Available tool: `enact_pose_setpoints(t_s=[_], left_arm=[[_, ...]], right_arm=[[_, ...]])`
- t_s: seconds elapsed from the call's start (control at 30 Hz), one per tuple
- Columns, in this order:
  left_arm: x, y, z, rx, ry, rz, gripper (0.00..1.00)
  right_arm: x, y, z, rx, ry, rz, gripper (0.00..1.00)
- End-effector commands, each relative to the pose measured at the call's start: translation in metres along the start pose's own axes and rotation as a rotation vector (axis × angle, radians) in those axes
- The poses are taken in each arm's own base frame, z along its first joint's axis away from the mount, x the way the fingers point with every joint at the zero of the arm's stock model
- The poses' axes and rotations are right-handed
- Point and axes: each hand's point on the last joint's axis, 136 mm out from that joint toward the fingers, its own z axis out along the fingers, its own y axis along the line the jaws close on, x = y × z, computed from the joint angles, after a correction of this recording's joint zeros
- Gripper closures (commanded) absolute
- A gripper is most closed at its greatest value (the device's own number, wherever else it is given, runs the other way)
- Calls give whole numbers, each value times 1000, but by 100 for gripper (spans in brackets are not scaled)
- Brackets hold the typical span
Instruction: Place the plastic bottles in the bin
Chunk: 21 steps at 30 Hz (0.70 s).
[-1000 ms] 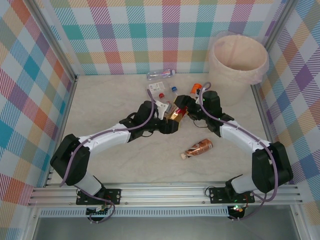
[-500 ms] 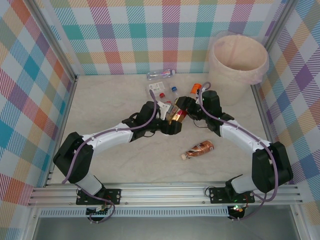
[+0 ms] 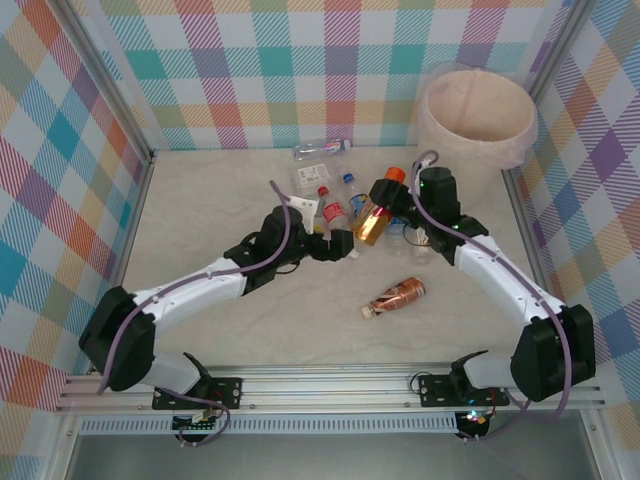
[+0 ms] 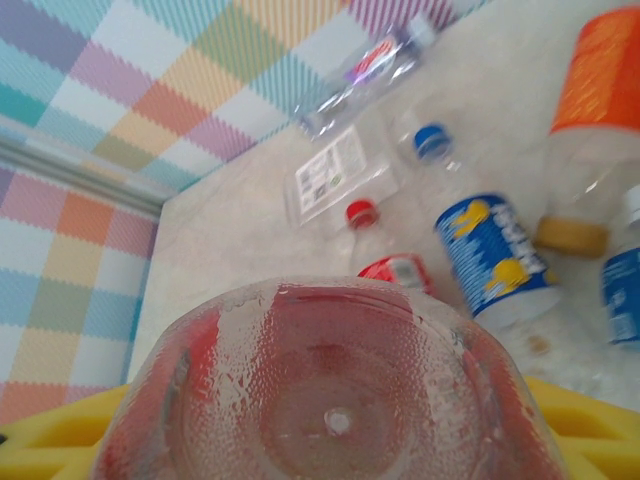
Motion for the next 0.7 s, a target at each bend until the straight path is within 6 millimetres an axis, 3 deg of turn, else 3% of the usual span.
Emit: enact_pose_setpoints(t_s=[0.0,0.17,0.27,0.4,0.67], left_arm=[[-16,52,-24,-284,-132,-53,0],[-12,104,-61,-561,-217,-151,0],[-4,125,-76,-657,-226,-190,0],[3,136,-87,-693,-234,-226,0],[9,145,-99,-724,-236,-246,0]], right_arm=[[-33,-3,-18,55,-92,-68,41],[-65,-2,-27,79,-165,-113,41],[-85,3,-29,75,-214,-131,41],[-113,7,-29,90,-268,-167,41],[-202,17,-54,126,-460,-225,41]])
